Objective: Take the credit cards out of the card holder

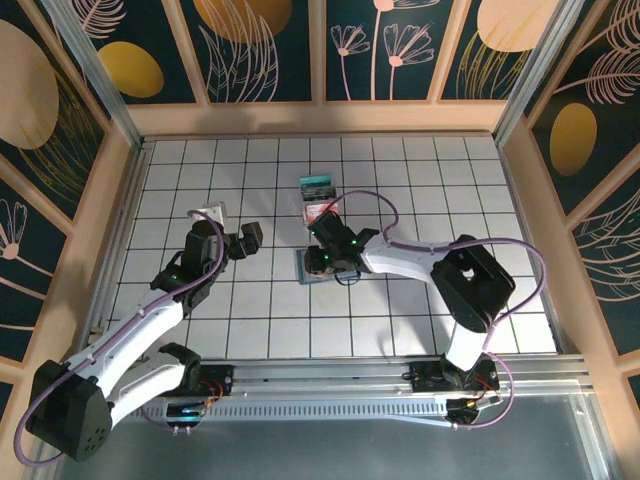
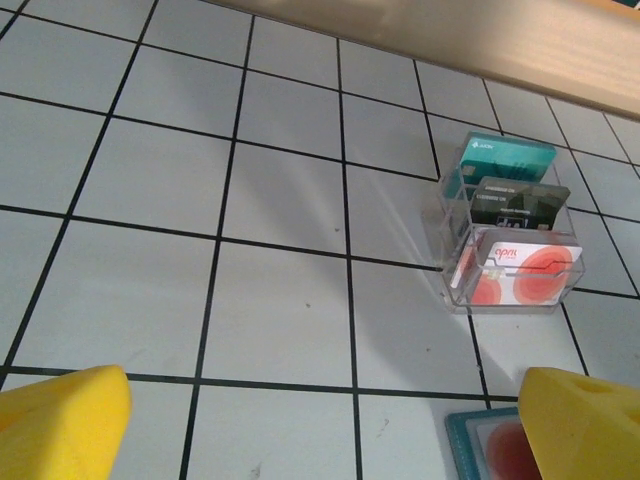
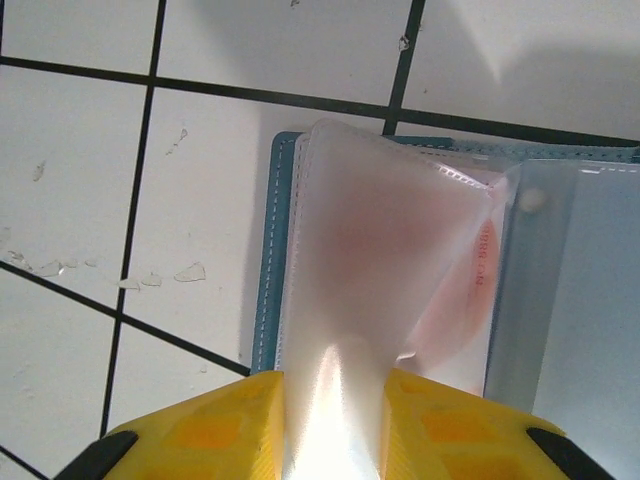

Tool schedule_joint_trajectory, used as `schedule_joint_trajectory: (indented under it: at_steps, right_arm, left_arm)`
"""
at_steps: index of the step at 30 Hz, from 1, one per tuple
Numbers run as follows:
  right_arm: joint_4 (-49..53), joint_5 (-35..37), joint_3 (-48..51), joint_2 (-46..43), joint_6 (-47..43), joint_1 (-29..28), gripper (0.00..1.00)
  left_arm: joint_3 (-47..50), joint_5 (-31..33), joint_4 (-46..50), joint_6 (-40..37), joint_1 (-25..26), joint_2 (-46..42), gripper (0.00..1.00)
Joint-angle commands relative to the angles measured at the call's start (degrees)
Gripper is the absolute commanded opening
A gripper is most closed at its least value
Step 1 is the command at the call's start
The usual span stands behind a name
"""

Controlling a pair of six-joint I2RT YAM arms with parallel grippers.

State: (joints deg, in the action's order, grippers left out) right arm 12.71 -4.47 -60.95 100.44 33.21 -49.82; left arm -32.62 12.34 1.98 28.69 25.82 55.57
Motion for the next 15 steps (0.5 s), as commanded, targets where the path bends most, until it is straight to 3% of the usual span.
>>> schedule_joint_trajectory:
  at_steps: [1, 10, 15]
  right_arm:
    - [-3.24, -2.94, 1.09, -2.10, 0.52, 0.43, 0.30]
    - [-7.29, -8.14, 4.16, -3.44, 0.63, 2.16, 0.31]
    - [-10.48, -12.40, 6.36, -4.68, 0.28, 4.06, 0.34]
  left_arm:
    - [-0.17, -1.48, -0.75, -0.56, 0.00, 0.24, 0.99]
    - [0.88, -3.77, -0.92, 0.30, 1.40, 1.65, 0.99]
    - [0.90, -0.99, -0.18, 2.19, 5.42, 4.70, 0.99]
